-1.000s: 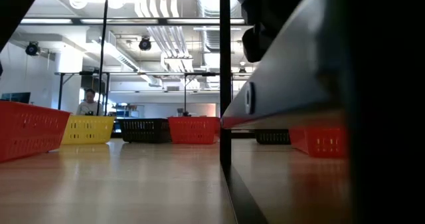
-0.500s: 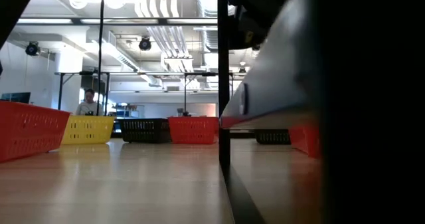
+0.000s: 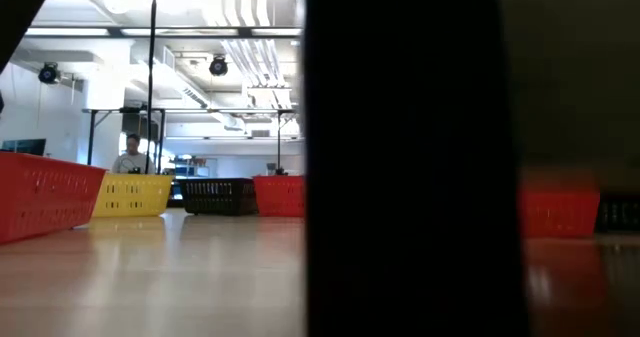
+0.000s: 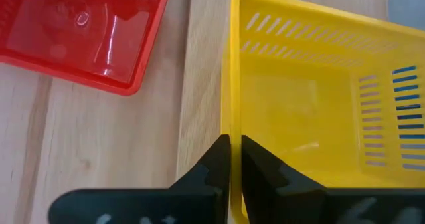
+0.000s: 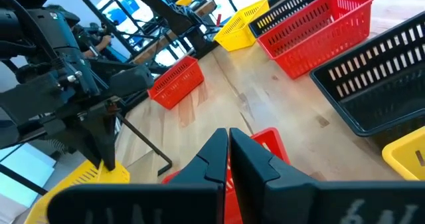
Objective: Stack baskets on shelf by color
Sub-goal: Put the bottom center yellow bin on the shelf, then put the top center red bin on the shelf
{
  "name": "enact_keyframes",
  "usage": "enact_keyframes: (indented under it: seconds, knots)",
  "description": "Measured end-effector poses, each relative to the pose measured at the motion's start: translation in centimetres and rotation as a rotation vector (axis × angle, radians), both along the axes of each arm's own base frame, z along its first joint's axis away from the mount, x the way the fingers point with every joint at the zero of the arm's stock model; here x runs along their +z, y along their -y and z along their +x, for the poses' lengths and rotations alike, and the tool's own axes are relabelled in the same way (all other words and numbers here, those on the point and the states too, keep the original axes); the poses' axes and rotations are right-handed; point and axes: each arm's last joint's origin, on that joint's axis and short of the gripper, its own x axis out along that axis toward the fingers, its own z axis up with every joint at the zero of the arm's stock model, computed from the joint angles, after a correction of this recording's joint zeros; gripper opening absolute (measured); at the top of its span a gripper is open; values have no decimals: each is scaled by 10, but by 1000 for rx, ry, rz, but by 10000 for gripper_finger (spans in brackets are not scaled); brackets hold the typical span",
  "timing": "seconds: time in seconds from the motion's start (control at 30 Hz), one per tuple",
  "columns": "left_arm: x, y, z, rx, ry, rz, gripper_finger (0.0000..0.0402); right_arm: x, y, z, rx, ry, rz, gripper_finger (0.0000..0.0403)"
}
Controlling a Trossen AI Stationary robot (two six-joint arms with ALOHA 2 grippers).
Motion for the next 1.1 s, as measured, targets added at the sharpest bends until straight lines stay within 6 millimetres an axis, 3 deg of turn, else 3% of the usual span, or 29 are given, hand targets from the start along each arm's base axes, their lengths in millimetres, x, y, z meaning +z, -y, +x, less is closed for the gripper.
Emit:
enact_keyframes:
  seconds: [0.3,0.47,0.63,0.73,0.9,1.1]
  knots:
    - [11,-8,2,59,13,-43,86,2,0,0,-3,19,14,9]
    - [41,-21,1,112,77,-109,124,3,0,0,-3,32,21,9]
    - [82,-39,-12,217,154,-179,132,4,0,0,-7,16,73,9]
    - [104,-51,-26,297,195,-167,132,18,0,-1,-7,-7,70,9]
    - [127,-71,-63,426,130,5,132,49,0,-6,12,-64,-20,9]
    - [114,-109,-94,470,-67,163,132,85,0,-11,23,-113,-64,9]
